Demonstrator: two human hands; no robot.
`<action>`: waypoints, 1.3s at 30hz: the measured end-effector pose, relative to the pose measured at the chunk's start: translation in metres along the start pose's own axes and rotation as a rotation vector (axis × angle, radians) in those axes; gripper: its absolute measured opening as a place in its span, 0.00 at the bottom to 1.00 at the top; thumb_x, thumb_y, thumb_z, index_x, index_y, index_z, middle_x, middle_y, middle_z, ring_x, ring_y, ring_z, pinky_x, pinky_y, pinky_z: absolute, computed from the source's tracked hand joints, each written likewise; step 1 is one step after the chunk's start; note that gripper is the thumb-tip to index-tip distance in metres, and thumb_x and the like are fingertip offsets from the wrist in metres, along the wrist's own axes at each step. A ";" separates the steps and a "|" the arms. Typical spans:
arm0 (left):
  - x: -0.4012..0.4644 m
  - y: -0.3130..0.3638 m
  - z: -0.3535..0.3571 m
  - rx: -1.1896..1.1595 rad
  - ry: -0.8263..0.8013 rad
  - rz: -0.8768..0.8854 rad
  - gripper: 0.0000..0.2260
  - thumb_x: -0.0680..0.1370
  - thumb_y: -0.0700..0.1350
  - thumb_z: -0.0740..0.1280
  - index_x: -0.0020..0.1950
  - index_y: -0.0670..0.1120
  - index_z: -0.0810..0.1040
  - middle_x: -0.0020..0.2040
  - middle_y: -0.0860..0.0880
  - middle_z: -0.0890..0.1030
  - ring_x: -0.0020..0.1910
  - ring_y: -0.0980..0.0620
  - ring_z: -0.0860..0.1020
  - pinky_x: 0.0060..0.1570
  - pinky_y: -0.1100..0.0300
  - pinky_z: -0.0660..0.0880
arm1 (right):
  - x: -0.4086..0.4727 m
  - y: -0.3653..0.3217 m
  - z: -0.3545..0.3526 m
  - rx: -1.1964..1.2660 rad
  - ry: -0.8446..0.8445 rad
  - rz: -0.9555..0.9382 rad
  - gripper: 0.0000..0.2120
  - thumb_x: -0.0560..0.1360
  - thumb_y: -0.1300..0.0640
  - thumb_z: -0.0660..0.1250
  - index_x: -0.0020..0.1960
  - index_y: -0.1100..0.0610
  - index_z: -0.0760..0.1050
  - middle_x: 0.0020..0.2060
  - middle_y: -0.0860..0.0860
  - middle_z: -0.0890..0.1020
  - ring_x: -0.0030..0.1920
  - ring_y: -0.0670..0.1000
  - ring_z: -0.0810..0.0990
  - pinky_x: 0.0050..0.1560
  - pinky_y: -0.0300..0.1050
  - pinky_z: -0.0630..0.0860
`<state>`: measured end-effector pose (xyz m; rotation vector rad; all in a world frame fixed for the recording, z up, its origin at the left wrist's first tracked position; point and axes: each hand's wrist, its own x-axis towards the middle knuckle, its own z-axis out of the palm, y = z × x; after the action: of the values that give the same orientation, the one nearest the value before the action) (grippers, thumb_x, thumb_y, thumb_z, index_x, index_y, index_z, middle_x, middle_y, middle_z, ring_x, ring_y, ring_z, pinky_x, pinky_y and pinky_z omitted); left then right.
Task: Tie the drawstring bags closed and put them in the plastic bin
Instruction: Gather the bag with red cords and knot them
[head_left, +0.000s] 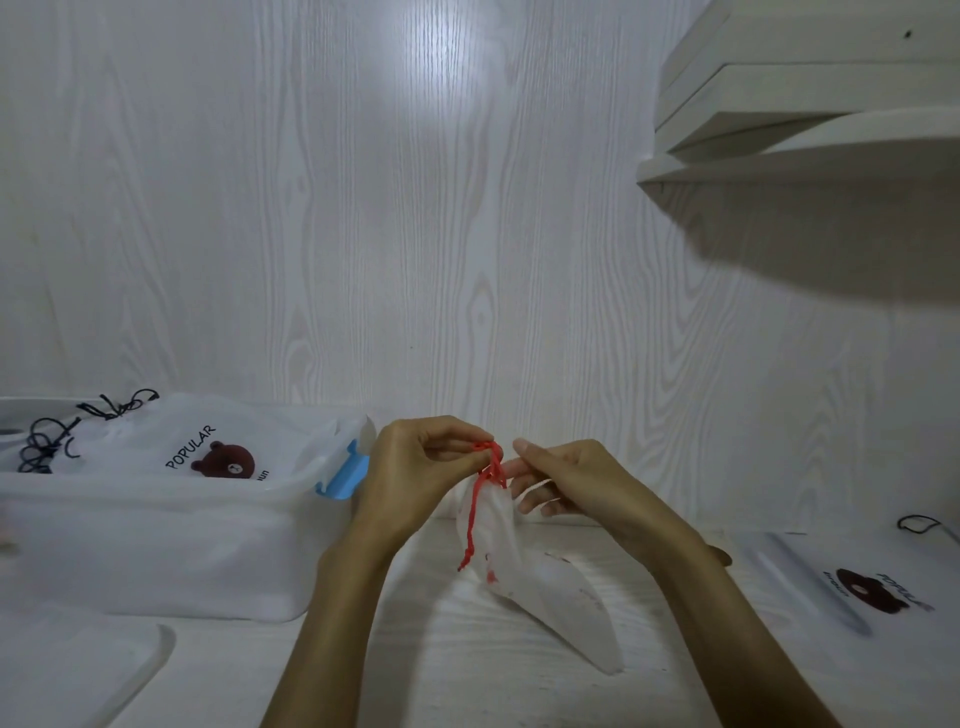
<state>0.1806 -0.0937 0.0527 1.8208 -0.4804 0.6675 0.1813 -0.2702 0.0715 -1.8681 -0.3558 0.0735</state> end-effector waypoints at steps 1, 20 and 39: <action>0.000 0.000 0.000 -0.012 -0.009 -0.003 0.09 0.70 0.36 0.74 0.44 0.50 0.83 0.40 0.53 0.86 0.41 0.56 0.84 0.45 0.65 0.80 | 0.001 0.002 0.000 0.053 -0.003 0.040 0.14 0.78 0.48 0.62 0.47 0.56 0.82 0.37 0.51 0.85 0.36 0.46 0.82 0.45 0.40 0.77; 0.000 -0.010 -0.011 -0.054 0.084 -0.134 0.08 0.70 0.40 0.74 0.48 0.44 0.85 0.42 0.52 0.86 0.43 0.58 0.84 0.43 0.72 0.76 | 0.013 0.017 0.007 -0.344 0.332 -0.297 0.06 0.76 0.54 0.67 0.46 0.52 0.82 0.37 0.40 0.81 0.40 0.41 0.79 0.44 0.31 0.74; -0.001 -0.024 -0.009 0.354 0.143 -0.315 0.06 0.72 0.46 0.74 0.46 0.46 0.85 0.33 0.55 0.82 0.34 0.63 0.80 0.36 0.75 0.72 | 0.018 0.036 0.002 -0.920 0.257 -0.219 0.10 0.80 0.51 0.59 0.52 0.52 0.77 0.48 0.45 0.78 0.46 0.45 0.75 0.52 0.42 0.69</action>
<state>0.1922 -0.0769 0.0372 2.1017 0.0269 0.6871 0.2052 -0.2735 0.0396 -2.6821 -0.4536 -0.5628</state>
